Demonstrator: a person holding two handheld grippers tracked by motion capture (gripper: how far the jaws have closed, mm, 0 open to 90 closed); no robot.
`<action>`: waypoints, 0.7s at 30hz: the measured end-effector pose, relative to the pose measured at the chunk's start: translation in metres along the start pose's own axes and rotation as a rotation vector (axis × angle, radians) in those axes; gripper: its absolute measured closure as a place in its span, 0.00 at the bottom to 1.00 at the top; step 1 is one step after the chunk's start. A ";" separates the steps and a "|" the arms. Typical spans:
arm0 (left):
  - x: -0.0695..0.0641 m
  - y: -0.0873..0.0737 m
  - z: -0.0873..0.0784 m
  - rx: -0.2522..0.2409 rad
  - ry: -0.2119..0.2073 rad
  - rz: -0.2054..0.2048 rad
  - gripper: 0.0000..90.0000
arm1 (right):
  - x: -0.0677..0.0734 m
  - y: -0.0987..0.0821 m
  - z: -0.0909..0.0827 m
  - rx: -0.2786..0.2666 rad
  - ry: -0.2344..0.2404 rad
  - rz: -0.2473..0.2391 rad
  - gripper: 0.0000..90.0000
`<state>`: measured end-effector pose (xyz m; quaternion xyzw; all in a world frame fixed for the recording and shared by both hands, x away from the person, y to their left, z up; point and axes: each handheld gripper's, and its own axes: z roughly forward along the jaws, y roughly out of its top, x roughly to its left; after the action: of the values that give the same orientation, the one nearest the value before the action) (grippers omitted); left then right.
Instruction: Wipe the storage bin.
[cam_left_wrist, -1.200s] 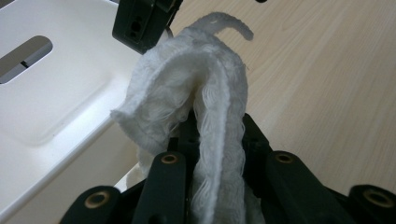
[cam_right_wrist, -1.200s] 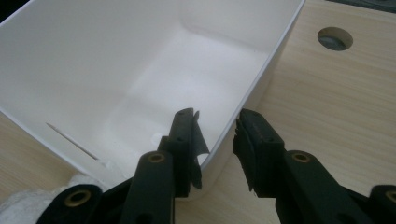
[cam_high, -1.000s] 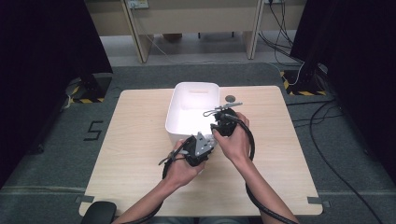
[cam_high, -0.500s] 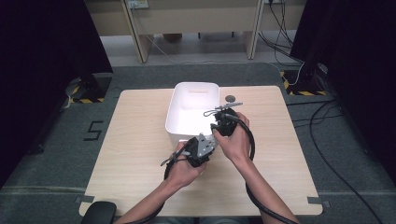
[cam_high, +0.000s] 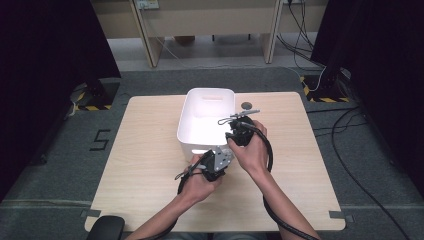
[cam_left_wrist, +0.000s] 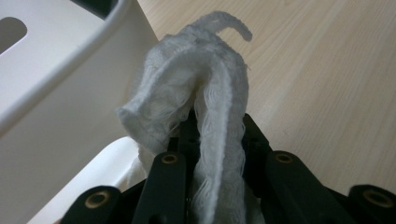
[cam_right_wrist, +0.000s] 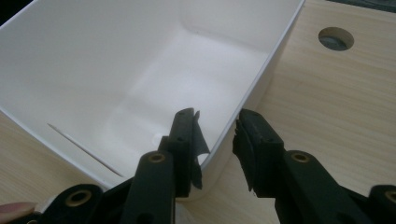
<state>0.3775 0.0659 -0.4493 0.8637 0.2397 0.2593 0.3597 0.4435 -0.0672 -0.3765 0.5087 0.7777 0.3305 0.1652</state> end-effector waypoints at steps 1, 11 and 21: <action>0.000 -0.001 0.001 0.003 0.002 0.000 0.84 | 0.000 0.000 0.000 0.000 0.000 -0.002 0.76; -0.005 -0.012 0.015 0.048 -0.004 0.013 0.84 | -0.001 0.000 0.000 -0.001 0.001 -0.001 0.76; -0.010 -0.019 0.026 0.081 -0.010 0.020 0.84 | 0.000 0.000 0.000 0.000 -0.001 0.000 0.76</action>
<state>0.3820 0.0591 -0.4820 0.8812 0.2394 0.2486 0.3231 0.4435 -0.0672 -0.3764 0.5089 0.7775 0.3304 0.1655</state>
